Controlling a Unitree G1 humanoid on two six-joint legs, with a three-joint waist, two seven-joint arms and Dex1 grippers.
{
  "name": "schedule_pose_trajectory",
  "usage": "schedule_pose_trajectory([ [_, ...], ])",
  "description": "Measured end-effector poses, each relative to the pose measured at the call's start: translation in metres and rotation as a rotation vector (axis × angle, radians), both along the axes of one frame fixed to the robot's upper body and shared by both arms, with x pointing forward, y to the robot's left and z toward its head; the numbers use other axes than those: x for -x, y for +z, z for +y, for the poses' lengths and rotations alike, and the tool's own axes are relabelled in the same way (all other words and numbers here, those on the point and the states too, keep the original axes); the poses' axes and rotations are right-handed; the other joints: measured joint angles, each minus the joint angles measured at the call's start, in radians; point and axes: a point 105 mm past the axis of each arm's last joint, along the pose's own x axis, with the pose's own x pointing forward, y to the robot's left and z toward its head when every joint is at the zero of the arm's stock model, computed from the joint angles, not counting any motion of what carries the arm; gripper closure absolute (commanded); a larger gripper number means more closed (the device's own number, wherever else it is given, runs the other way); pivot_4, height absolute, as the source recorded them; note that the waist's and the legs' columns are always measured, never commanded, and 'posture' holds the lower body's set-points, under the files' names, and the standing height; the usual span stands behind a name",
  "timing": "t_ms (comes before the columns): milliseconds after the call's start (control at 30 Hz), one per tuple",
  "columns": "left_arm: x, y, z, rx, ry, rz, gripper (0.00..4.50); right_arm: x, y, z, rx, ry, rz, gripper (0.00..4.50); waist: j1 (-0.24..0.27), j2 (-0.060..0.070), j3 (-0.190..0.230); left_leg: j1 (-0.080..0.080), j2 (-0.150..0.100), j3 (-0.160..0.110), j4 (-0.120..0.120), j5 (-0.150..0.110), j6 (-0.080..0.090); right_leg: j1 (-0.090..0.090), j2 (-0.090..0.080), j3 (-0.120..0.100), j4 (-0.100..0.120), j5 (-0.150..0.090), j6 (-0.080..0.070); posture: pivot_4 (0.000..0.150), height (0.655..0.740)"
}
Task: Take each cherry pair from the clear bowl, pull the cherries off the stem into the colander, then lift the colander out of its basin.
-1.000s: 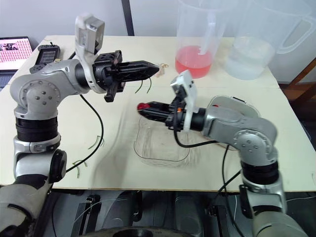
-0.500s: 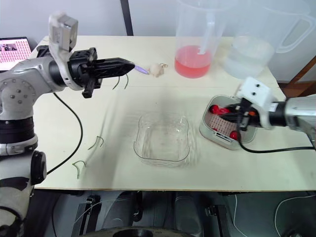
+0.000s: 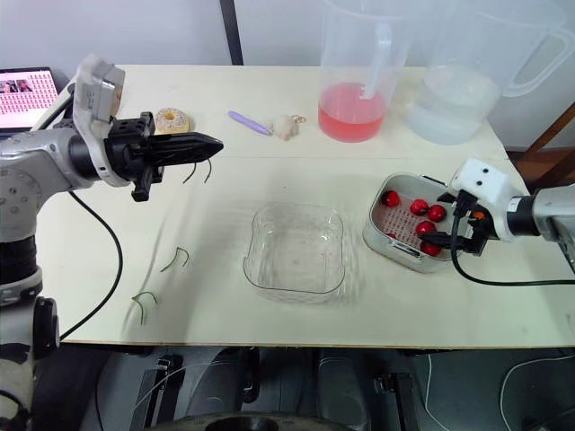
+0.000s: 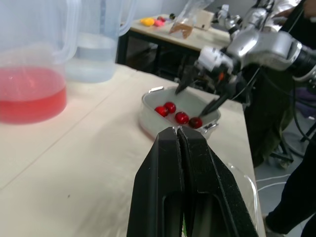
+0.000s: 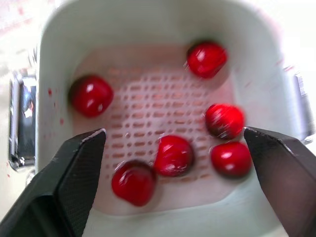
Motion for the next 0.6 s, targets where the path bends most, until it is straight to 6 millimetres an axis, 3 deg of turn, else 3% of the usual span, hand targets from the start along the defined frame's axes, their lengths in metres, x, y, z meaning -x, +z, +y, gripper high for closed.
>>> schedule_pose_trajectory([
  [100,0.003,-0.001,0.008,-0.009,0.022,-0.001,4.50,0.002,0.029,0.010,-0.164,0.041,-0.027,0.07,-0.002,0.000,0.000,0.000,0.000,0.000,0.000,0.000,0.000,0.000,0.000,0.000,0.000,0.000,0.000,0.150,0.7321],
  [200,0.008,-0.006,0.014,-0.035,0.030,0.016,4.50,0.017,0.059,0.029,-0.323,0.165,-0.035,0.07,-0.001,0.000,0.000,0.000,0.001,-0.001,-0.001,0.000,0.000,0.000,0.001,0.000,0.000,0.000,0.000,0.150,0.7321],
  [400,0.017,-0.038,0.048,-0.094,0.149,0.131,4.50,0.049,0.089,0.078,-0.453,0.478,0.003,0.07,-0.005,0.000,0.000,0.002,0.001,0.000,-0.001,0.000,0.000,0.000,0.000,0.000,0.001,0.000,0.000,0.150,0.7321],
  [600,0.029,-0.078,0.072,-0.137,0.250,0.229,4.50,0.046,0.074,0.108,-0.395,0.581,0.058,0.07,-0.001,0.000,0.000,0.000,0.001,0.002,-0.001,0.000,-0.001,-0.003,-0.003,0.000,0.000,0.000,-0.001,0.150,0.7321],
])
